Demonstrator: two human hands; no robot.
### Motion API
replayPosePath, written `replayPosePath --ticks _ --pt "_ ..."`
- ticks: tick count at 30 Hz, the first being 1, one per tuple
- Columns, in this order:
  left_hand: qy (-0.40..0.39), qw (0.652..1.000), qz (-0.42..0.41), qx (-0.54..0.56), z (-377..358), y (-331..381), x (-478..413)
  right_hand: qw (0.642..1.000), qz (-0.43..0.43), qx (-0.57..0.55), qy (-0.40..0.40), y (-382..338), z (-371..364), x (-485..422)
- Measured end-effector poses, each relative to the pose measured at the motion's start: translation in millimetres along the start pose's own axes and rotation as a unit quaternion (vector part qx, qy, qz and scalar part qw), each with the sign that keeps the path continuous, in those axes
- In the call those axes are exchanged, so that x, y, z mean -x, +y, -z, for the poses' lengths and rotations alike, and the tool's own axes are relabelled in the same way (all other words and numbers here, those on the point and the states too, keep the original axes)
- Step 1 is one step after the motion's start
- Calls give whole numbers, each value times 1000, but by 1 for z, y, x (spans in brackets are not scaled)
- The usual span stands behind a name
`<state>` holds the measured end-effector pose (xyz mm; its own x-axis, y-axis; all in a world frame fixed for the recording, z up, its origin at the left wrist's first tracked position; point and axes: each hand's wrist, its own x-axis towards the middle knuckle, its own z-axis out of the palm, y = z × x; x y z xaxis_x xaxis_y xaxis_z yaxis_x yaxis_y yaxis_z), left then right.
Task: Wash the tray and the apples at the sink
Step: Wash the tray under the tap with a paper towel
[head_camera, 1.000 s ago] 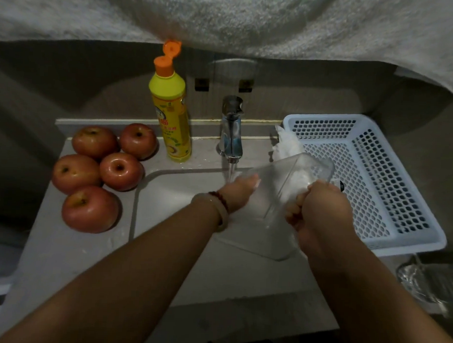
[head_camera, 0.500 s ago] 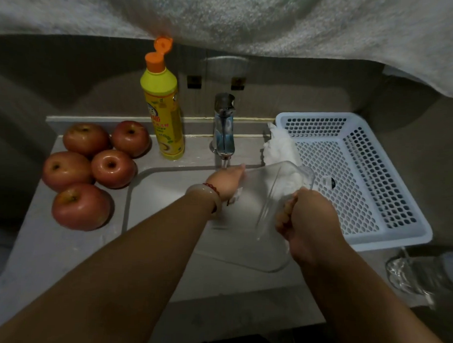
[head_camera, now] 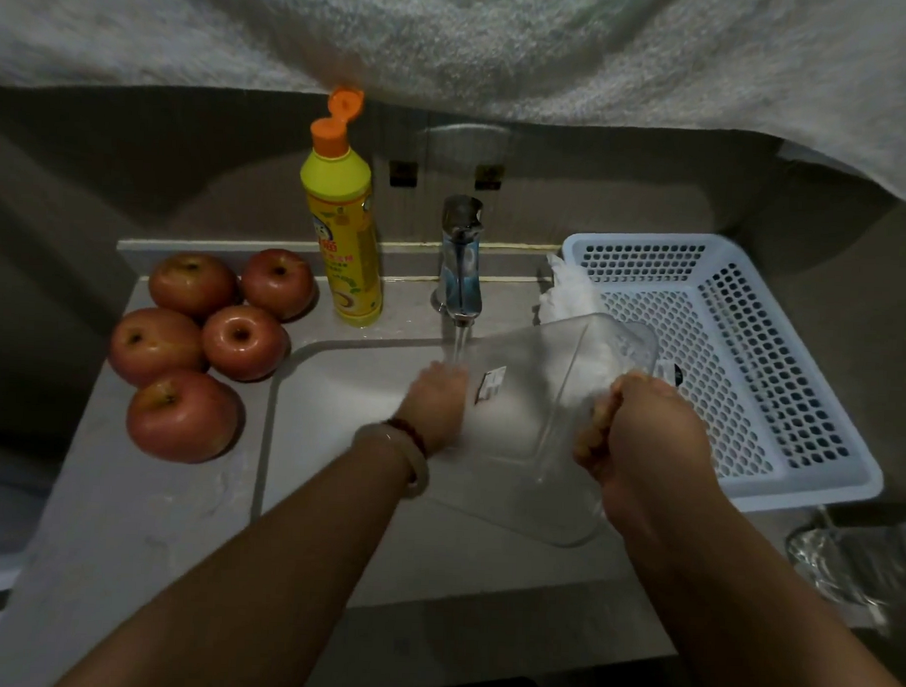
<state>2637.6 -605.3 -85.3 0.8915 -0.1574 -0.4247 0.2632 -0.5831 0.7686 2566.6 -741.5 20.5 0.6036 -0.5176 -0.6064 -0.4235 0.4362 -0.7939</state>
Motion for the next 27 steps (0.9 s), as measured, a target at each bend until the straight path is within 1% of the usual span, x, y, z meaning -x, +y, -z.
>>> replayPosePath --ticks 1,2,3,4,5,6,7,8,10,11,13,14,15,16,17,19,21,22,25,26,27 --pt "24 999 30 19 4 -8 -12 1000 5 -1 -2 1 1 0" --pt "59 998 23 30 6 -11 -15 1000 13 -3 -7 2 1 0" --pt "91 995 -30 25 4 -8 -10 1000 22 -1 -15 2 2 -3" --pt "62 995 -79 -19 -2 -5 4 999 33 13 -23 2 3 -5" --pt "42 987 -148 -39 -9 0 20 998 45 31 -26 2 4 -9" --pt "19 977 -193 -94 -20 7 39 997 54 48 -23 2 5 -11" --pt "-21 974 -193 -115 -30 11 60 996 57 62 -21 2 6 -13" --pt "-7 967 -217 -136 -38 15 75 996 55 70 -21 2 7 -15" --pt "58 970 -219 -90 -40 22 78 996 49 69 -18 4 8 -17" --pt "55 974 -204 -77 -35 21 69 996 47 70 -16 5 9 -18" --pt "5 990 -139 -17 -19 14 34 997 41 69 -14 8 7 -14" --pt "-23 995 -98 -10 -10 7 15 998 32 54 -19 9 6 -10" --pt "-39 999 -23 10 0 1 -1 999 10 28 -25 11 4 -7" --pt "-27 1000 14 -1 7 -6 -14 999 -18 -5 -27 10 1 -4" --pt "-16 999 31 -39 11 -13 -21 998 -41 -32 -23 10 -1 -2" --pt "-1 995 12 -103 10 -12 -14 996 -57 -61 -15 8 -3 -1" --pt "0 988 -46 -144 -13 -3 9 999 -34 -40 -4 8 -3 -4" --pt "-7 988 -74 -132 -27 3 20 1000 -18 -23 6 7 -2 -5" --pt "-7 996 -67 -54 -43 14 26 1000 -3 11 19 5 3 -5" --pt "2 996 -72 -49 -37 15 20 1000 -7 19 14 5 4 -3" --pt "5 998 -56 -43 -30 11 11 1000 -10 26 1 5 5 1"
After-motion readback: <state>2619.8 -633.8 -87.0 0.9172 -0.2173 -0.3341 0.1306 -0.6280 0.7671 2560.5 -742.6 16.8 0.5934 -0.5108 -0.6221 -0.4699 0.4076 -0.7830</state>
